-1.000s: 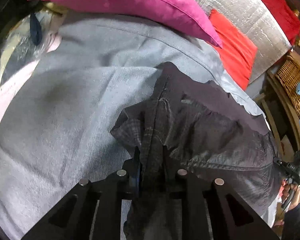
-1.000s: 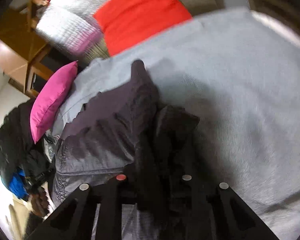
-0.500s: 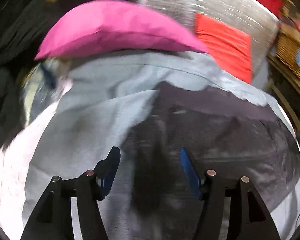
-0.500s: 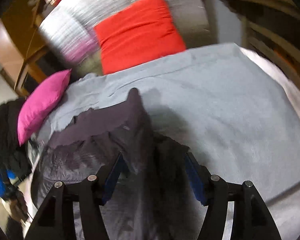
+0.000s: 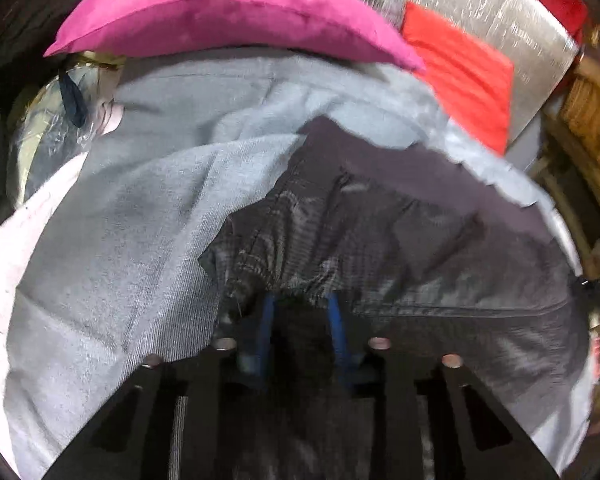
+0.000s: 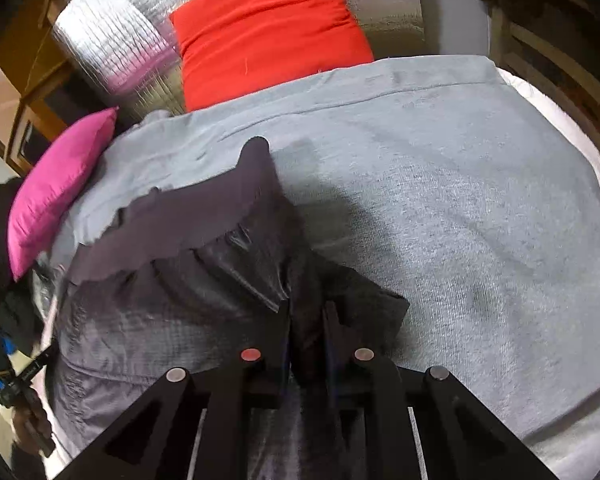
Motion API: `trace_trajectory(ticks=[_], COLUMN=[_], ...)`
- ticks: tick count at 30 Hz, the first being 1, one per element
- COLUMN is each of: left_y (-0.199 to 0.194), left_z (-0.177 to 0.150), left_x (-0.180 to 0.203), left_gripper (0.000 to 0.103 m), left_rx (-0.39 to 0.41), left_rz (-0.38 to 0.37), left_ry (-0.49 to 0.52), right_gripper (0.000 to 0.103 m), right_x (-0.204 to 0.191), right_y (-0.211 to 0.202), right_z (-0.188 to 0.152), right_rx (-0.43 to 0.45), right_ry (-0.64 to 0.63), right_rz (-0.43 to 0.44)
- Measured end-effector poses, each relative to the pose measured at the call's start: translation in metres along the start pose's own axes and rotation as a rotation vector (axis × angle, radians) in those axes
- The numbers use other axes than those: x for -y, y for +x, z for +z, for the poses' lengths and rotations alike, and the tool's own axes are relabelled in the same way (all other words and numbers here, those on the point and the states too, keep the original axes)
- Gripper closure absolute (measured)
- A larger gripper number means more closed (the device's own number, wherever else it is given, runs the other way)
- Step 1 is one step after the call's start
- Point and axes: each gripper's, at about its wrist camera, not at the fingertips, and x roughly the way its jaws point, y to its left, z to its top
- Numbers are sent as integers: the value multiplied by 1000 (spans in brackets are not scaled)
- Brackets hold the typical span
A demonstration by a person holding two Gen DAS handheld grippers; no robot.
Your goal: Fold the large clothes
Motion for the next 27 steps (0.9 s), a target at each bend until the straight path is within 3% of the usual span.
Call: trace_trajectory(ticks=[1,3,4,6,8,11,15,18,20,21,24,26,27], left_y=[-8,-20,-26,-29,-25,-2,24,43,45,47,51,45,43], left_z=[-1,-6,-7,-7,-9,-8,-6,-5,-5,-5,-3,-1,0], left_x=[-2,-6,-12,-30,-54,-76,-62,-48,-39,-36,-22,-12,-8], left_gripper=[45,15,12,12,12,12,12,12,14,36,70,79,81], left_rx=[20,64,89,101,83,5,-56,-121,-113,-121,-133,-118,-112], left_rz=[-26,0,36,30,-2,-82,-153,-170,-185,-188,-178,-151,-133], left_ry=[6,26,31,4,-89,-191,-187,-169,-150,-140,-96,-62,-43], right_gripper=[80,49,26,24,24,24,24,24,24,25,51,68,72], right_x=[2,2,4,11,28,50,41,25,18,15,1,-7,-10], right_y=[-5,-15,-20,-36,-44,-34,-12,7,16,16,20,19,16], right_z=[1,-2,-5,-12,-20,-31,-39,-38,-36,-34,-31,-29,-27], right_rx=[6,8,20,79,85,27,-51,-111,-112,-109,-129,-145,-147], right_ry=[10,27,35,51,103,174,145,92,92,90,36,13,-2], right_rz=[20,56,81,83,121,190,265,279,264,271,251,235,228])
